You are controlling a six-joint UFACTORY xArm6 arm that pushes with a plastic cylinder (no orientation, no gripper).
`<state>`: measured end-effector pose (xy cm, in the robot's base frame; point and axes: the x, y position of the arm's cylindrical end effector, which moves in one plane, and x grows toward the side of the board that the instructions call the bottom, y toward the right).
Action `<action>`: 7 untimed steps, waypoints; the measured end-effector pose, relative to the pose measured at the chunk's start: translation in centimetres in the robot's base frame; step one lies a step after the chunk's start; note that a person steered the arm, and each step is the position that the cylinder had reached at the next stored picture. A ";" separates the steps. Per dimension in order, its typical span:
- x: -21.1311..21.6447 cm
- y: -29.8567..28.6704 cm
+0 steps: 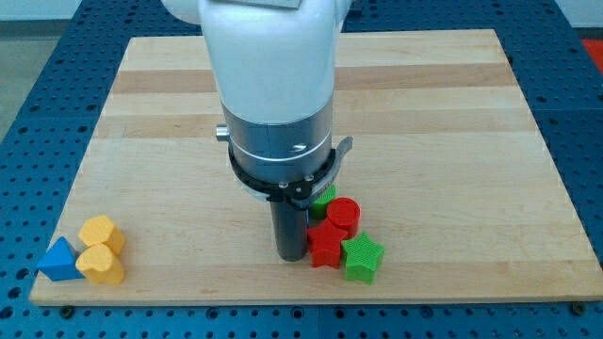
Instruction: Separate the red blocks from the group of blocks
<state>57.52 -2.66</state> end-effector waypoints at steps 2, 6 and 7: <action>1.9 -1.3; -0.1 2.8; -0.9 3.6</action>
<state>56.64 0.98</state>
